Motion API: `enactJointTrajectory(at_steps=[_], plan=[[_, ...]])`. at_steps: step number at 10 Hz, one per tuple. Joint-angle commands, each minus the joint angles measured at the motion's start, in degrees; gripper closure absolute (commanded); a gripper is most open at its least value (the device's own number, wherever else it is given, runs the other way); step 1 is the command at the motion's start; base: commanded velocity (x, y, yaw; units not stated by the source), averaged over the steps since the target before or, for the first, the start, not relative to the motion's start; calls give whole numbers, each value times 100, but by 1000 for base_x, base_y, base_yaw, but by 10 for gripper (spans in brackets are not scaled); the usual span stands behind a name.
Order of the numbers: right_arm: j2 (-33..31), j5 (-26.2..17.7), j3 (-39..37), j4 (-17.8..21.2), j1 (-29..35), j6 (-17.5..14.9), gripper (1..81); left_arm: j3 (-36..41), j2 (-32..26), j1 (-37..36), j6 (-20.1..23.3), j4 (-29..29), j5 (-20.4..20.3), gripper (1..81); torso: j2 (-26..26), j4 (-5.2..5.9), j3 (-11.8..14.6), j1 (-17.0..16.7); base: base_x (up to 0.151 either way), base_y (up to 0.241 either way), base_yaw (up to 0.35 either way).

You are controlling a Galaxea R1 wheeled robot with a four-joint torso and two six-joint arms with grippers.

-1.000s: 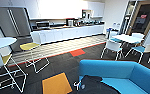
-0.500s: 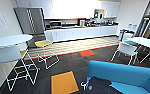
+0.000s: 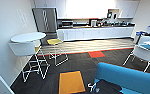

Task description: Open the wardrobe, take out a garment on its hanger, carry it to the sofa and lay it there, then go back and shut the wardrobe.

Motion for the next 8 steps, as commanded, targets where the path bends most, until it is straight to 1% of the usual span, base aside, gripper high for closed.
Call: enactJointTrajectory(at_steps=[1,3,4,5,8], plan=[[75,-317,20,-49,106,-9,10,-249,77,-180,251,33,237,10,0,0,0,0,0,0,304],[75,-246,46,-49,80,0,10,-311,77,-181,278,42,228,10,0,0,0,0,0,0,304],[75,-263,46,-41,115,0,10,-311,86,-181,400,51,228,10,0,0,0,0,0,0,304],[75,-325,37,-32,115,-9,10,-311,95,-198,436,51,228,10,0,0,0,0,0,0,304],[75,-325,37,-32,80,0,10,-311,139,-190,471,60,228,10,0,0,0,0,0,0,305]])
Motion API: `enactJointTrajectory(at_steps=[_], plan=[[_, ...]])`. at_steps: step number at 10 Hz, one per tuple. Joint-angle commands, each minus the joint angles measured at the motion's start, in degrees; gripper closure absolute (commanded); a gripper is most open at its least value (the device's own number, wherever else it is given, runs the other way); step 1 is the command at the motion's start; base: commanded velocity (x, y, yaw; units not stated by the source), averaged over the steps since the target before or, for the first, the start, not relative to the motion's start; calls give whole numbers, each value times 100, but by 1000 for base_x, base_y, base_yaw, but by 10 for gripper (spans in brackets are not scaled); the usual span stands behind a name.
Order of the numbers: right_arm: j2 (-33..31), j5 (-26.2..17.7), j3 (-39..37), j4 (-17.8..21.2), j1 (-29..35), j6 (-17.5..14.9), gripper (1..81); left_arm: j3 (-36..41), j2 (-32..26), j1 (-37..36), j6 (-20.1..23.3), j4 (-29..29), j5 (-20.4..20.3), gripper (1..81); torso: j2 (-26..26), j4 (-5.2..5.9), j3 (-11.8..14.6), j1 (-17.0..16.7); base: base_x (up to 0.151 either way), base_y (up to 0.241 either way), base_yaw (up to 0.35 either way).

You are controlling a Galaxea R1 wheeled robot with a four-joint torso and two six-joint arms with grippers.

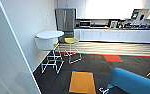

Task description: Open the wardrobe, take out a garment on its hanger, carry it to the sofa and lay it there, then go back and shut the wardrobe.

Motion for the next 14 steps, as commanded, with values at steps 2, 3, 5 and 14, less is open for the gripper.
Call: enactJointTrajectory(at_steps=[2,3,5,14], plan=[[54,-334,35,-36,139,-20,10,-14,73,-181,21,57,242,10,0,0,0,2,0,0,306],[54,-334,26,-36,148,-28,10,-14,83,-173,21,49,233,10,0,0,0,2,0,0,306],[37,-334,26,-36,156,-37,10,-5,92,-173,21,49,242,10,0,0,0,2,0,0,306],[37,-334,17,-36,165,-37,10,12,118,-173,30,75,233,10,0,0,0,5,0,0,306]])
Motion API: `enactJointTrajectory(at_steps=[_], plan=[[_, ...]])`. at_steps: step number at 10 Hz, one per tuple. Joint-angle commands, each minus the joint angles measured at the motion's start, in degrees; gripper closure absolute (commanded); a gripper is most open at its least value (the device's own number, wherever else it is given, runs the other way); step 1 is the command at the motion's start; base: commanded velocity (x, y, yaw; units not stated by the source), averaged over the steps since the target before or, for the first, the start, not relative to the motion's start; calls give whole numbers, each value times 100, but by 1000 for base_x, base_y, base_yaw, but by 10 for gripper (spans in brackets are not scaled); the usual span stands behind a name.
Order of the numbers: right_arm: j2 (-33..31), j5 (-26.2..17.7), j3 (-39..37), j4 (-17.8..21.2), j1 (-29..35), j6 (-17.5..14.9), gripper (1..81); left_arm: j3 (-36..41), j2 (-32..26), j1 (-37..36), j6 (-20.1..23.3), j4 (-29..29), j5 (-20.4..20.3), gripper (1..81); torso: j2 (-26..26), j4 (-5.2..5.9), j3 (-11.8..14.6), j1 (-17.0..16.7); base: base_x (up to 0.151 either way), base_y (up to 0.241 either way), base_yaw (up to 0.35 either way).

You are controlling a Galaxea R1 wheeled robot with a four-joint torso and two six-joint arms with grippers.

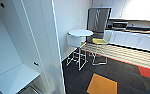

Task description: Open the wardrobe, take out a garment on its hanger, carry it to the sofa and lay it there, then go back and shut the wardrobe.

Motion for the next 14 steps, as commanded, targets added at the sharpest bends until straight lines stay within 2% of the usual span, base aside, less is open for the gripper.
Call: enactJointTrajectory(at_steps=[1,14], plan=[[46,-331,17,-45,174,-22,10,21,26,-170,19,64,231,10,0,0,0,0,0,0,307],[46,-340,8,-45,227,-5,10,30,79,-179,19,64,213,10,0,0,0,-2,0,0,274]])
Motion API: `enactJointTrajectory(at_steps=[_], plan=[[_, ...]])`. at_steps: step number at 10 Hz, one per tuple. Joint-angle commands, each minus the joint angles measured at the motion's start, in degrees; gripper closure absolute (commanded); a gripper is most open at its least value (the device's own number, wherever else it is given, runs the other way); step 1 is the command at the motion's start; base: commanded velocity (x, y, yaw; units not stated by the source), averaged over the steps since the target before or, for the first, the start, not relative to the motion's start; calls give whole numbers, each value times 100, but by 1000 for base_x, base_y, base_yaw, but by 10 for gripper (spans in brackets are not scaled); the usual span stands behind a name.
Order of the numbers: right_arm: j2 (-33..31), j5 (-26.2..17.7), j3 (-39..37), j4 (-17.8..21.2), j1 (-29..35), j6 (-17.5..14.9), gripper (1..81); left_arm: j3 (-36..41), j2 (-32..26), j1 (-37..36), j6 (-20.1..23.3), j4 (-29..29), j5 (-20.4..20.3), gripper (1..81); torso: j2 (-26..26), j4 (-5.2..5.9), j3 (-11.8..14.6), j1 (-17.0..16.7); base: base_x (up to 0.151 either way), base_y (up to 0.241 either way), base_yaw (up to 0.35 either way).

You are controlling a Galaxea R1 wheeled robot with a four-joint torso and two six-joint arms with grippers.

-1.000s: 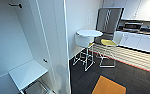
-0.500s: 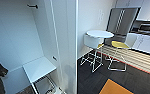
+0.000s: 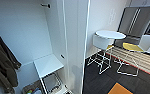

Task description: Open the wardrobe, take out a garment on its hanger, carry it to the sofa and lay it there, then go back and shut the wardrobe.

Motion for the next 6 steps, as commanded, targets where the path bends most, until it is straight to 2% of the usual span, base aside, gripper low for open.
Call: enactJointTrajectory(at_steps=[1,6], plan=[[44,-328,11,-32,141,-11,10,24,30,-175,17,51,221,10,0,0,0,0,0,0,257],[36,-328,11,-32,97,-11,10,15,30,-167,17,51,212,10,-2,0,0,-7,0,0,258]])
